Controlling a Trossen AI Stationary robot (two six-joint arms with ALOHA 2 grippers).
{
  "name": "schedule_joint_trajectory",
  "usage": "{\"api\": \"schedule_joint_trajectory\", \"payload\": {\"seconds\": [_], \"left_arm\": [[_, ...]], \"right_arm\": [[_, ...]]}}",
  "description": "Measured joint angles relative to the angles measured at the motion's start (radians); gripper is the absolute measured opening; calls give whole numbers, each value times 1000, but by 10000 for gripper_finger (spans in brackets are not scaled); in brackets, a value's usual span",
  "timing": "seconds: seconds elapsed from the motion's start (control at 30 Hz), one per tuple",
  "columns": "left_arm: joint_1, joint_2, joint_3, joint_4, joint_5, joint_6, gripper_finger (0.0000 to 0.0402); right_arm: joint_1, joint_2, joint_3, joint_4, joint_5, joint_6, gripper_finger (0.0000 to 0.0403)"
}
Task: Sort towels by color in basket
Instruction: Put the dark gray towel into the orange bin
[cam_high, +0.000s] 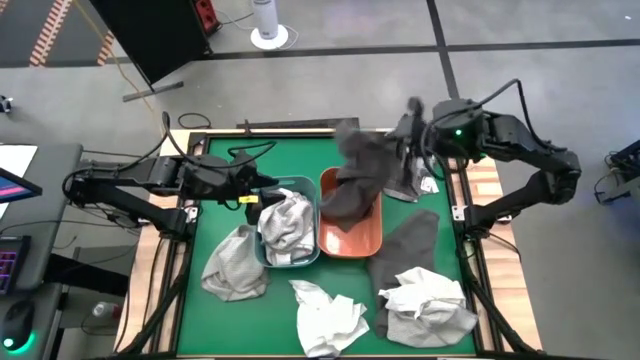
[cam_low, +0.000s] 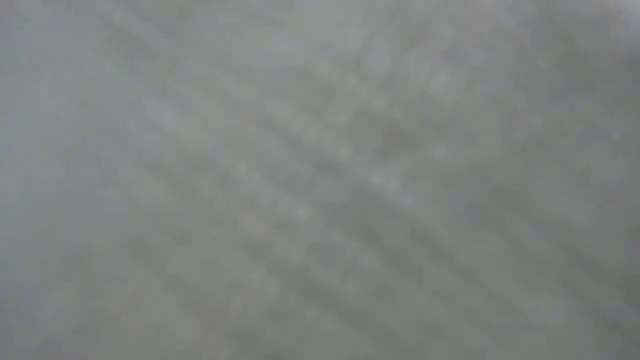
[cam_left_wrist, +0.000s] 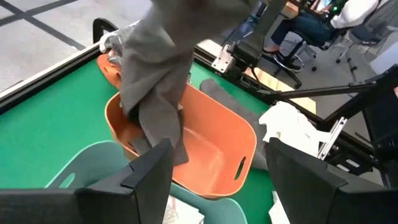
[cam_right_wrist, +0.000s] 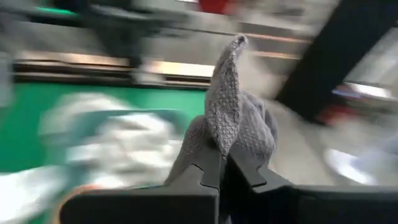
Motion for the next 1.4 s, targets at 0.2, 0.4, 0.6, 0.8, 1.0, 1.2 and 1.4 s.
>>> {"api": "schedule_joint_trajectory", "payload": {"seconds": [0.2, 0.4, 0.6, 0.8, 1.0, 1.2, 1.4], "left_arm": [[21, 0, 0, 6, 3, -4, 245], [21, 0, 0, 8, 12, -4, 245], [21, 0, 0, 8, 13, -3, 245], [21, 0, 0, -2, 13, -1, 245], [21, 0, 0, -16, 13, -3, 245], [21, 0, 0, -60, 13, -19, 245], [21, 0, 0, -70, 12, -19, 245]], "right_arm": [[0, 43, -25, -47, -393, 106, 28], [-6, 98, -94, -184, -454, 137, 27], [-68, 175, -201, -253, -402, 175, 29], [-128, 300, -214, -251, -234, 267, 29], [-126, 416, -213, -247, -208, 312, 35], [-68, 492, -213, -225, -206, 225, 54], [-18, 558, -213, -215, -206, 129, 105]]}}
